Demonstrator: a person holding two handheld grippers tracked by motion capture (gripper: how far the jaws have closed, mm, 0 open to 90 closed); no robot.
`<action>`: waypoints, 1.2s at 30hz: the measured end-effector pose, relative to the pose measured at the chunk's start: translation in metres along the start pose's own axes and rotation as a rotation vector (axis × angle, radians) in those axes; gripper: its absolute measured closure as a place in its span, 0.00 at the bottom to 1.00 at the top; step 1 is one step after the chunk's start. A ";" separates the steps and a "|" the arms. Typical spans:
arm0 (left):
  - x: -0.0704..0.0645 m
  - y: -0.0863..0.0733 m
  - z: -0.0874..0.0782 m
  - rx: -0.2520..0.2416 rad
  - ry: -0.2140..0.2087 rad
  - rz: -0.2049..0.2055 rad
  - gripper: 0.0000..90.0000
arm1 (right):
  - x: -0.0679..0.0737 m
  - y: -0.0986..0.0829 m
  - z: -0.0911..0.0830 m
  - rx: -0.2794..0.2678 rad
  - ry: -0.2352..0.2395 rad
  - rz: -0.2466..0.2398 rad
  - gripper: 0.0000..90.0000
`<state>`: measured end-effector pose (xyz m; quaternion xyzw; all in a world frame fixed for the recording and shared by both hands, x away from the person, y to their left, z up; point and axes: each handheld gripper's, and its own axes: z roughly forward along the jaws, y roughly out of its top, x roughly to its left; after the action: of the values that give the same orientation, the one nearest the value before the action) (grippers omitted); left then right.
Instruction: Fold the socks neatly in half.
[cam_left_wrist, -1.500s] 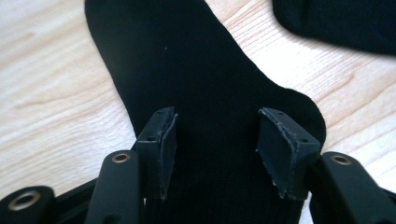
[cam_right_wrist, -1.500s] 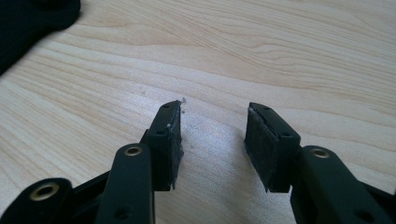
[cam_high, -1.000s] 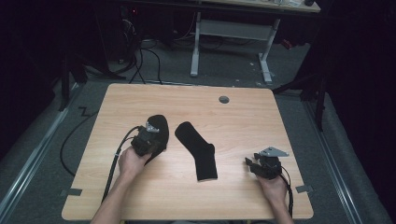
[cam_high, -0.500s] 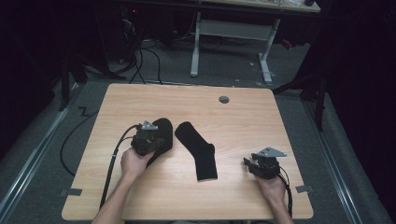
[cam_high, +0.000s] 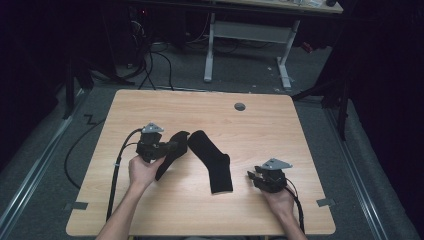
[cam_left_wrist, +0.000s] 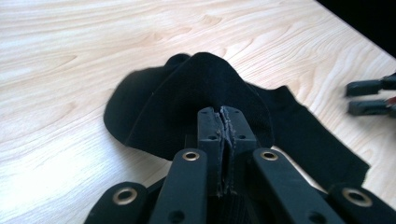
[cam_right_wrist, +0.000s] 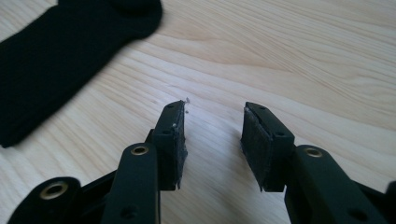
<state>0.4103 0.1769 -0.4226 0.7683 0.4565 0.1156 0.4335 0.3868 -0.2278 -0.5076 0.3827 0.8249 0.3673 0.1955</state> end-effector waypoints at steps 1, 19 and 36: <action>-0.003 0.002 -0.001 -0.006 -0.007 0.001 0.97 | 0.003 0.002 0.002 0.000 0.007 -0.009 0.66; -0.019 0.024 0.001 -0.063 -0.033 -0.004 0.97 | 0.039 0.023 0.024 0.006 0.100 -0.079 0.65; -0.028 0.050 0.015 -0.080 -0.010 -0.003 0.97 | 0.050 0.026 0.027 0.004 0.133 -0.115 0.65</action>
<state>0.4339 0.1360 -0.3867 0.7502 0.4505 0.1296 0.4664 0.3845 -0.1648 -0.5076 0.3100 0.8574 0.3782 0.1603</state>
